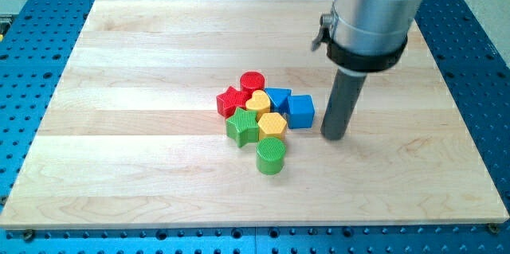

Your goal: Push the green circle towards the bottom

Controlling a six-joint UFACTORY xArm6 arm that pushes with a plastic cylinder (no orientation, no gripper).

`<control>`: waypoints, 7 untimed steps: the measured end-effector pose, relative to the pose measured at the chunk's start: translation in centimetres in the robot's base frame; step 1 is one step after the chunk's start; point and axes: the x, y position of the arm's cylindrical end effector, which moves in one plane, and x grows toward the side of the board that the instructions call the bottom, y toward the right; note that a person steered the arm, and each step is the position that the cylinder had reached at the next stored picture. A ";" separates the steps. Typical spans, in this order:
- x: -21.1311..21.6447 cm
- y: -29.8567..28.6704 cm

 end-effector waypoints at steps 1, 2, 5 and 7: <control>-2.4 -2.0; -2.4 -4.8; 8.6 -1.5; 12.1 -9.8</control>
